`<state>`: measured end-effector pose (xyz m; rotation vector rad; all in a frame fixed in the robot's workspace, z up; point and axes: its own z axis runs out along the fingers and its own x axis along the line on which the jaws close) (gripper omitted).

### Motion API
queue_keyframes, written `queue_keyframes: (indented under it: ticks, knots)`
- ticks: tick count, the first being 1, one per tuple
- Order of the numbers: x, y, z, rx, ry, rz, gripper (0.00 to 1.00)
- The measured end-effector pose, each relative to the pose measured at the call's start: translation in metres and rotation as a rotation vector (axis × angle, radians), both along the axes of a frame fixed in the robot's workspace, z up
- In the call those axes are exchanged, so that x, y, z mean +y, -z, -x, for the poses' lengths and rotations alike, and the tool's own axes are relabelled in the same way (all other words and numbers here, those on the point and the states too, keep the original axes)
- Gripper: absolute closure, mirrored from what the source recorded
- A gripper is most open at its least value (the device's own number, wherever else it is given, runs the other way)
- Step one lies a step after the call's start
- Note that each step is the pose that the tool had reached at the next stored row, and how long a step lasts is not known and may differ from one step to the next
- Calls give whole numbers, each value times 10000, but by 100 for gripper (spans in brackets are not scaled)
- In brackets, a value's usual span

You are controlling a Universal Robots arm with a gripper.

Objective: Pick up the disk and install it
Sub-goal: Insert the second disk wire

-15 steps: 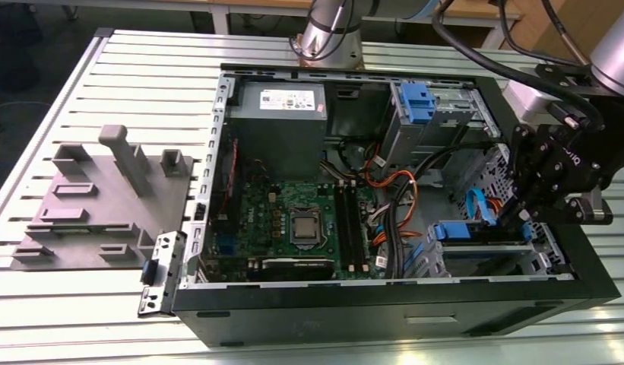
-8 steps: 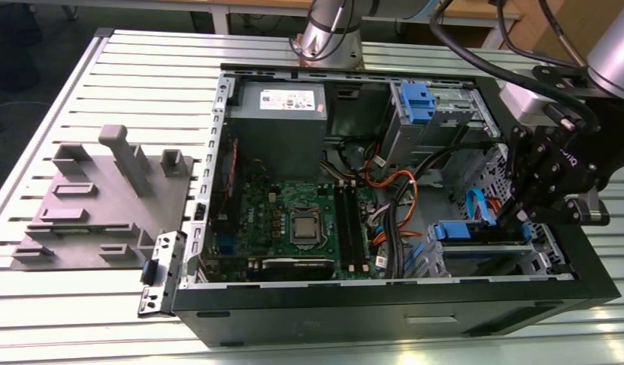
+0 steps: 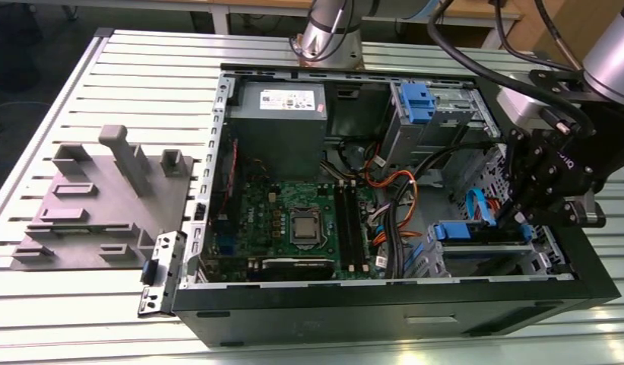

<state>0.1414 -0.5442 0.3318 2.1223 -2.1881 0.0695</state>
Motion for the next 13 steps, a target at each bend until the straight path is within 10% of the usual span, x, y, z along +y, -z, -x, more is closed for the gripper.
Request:
queue_keyframes:
  ticks: [13]
  knots:
    - [0,46,0,1,1,1,84]
